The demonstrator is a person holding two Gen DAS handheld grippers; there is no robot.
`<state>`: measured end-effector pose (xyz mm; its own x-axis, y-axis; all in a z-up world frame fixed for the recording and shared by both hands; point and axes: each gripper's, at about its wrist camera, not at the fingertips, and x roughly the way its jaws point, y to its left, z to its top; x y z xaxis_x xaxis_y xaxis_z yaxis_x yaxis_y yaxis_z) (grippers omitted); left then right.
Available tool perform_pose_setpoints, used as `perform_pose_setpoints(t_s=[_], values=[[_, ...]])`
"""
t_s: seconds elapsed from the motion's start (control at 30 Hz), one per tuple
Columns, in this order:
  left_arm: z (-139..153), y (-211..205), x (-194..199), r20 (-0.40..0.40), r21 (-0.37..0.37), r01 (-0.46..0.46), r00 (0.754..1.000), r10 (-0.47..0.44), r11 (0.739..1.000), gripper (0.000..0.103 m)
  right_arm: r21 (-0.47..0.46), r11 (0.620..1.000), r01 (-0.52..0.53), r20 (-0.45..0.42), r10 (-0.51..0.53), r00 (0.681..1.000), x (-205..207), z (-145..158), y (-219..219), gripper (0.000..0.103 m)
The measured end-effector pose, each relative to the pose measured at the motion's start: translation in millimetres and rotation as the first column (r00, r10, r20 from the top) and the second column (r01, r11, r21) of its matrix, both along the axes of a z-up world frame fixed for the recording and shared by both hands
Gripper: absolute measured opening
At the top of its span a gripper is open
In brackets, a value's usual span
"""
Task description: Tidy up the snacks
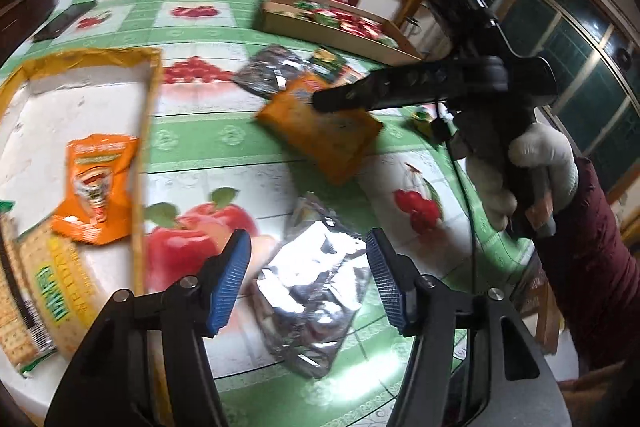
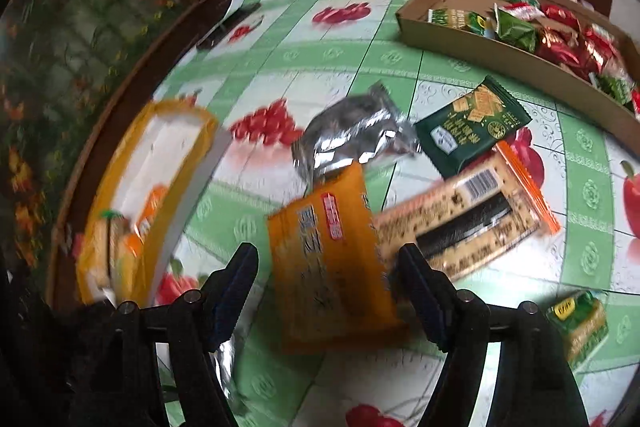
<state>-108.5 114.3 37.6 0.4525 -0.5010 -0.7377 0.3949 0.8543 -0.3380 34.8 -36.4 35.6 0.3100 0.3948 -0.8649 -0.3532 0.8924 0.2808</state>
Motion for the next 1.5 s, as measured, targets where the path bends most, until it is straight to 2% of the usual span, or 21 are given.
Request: perform_pose_setpoints(t_s=[0.17,0.23,0.3,0.4,0.47,0.5,0.63,0.77,0.8,0.83,0.87,1.0,1.17,1.37,1.5], values=[[-7,-12,-1,-0.012,0.042,0.042,0.999,-0.041,0.998,0.06,-0.196,0.98,0.019,0.105,0.002,0.994,-13,-6,30,0.077],[-9,-13,-3,-0.02,0.043,0.051,0.999,-0.05,0.998,0.061,-0.227,0.974,0.028,0.136,0.003,0.991,-15,-7,46,0.078],[-12,-13,-2,-0.032,0.047,0.052,0.998,-0.051,0.998,0.061,-0.288,0.957,0.031,0.153,0.014,0.988,-18,-11,63,0.082],[-18,-13,0,-0.055,0.049,0.05,0.997,-0.048,0.998,0.062,-0.382,0.924,0.009,0.149,0.052,0.988,-18,-23,84,0.08],[-19,-14,0,-0.056,0.041,0.048,0.997,-0.046,0.998,0.067,-0.4,0.916,0.01,0.166,0.062,0.984,-21,-24,88,0.078],[-19,-16,-1,-0.055,0.047,0.051,0.997,-0.048,0.998,0.07,-0.385,0.923,0.008,0.152,0.055,0.987,-20,-24,85,0.074],[-19,-30,-5,-0.032,0.103,0.074,0.997,-0.071,0.992,0.083,-0.339,0.94,0.028,0.131,0.018,0.991,-23,-24,71,0.073],[-20,-40,-10,0.011,0.171,0.081,0.996,-0.084,0.982,0.083,-0.272,0.96,0.07,0.124,-0.037,0.992,-35,-19,50,0.072],[-20,-41,-11,0.017,0.18,0.077,0.997,-0.081,0.981,0.079,-0.249,0.965,0.083,0.119,-0.055,0.991,-37,-18,44,0.072],[-20,-40,-12,0.029,0.195,0.063,0.997,-0.07,0.979,0.062,-0.224,0.97,0.096,0.118,-0.071,0.99,-40,-15,37,0.072],[-19,-40,-13,0.042,0.211,0.052,0.997,-0.063,0.976,0.059,-0.205,0.973,0.107,0.122,-0.083,0.989,-42,-12,32,0.072],[-16,-28,-16,0.051,0.179,0.001,0.999,-0.01,0.984,0.058,-0.134,0.979,0.155,0.144,-0.136,0.98,-55,1,5,0.072],[-3,-13,-18,0.063,0.105,-0.036,0.998,0.029,0.994,0.058,-0.058,0.982,0.181,0.166,-0.169,0.972,-73,15,-11,0.071],[19,26,-17,0.07,-0.004,-0.113,0.991,0.113,0.994,0.058,0.018,0.992,0.121,0.205,-0.123,0.971,-92,35,5,0.071],[34,70,-12,0.074,-0.057,-0.209,0.974,0.213,0.976,0.058,0.049,0.996,0.068,0.228,-0.078,0.971,-94,48,29,0.071]])
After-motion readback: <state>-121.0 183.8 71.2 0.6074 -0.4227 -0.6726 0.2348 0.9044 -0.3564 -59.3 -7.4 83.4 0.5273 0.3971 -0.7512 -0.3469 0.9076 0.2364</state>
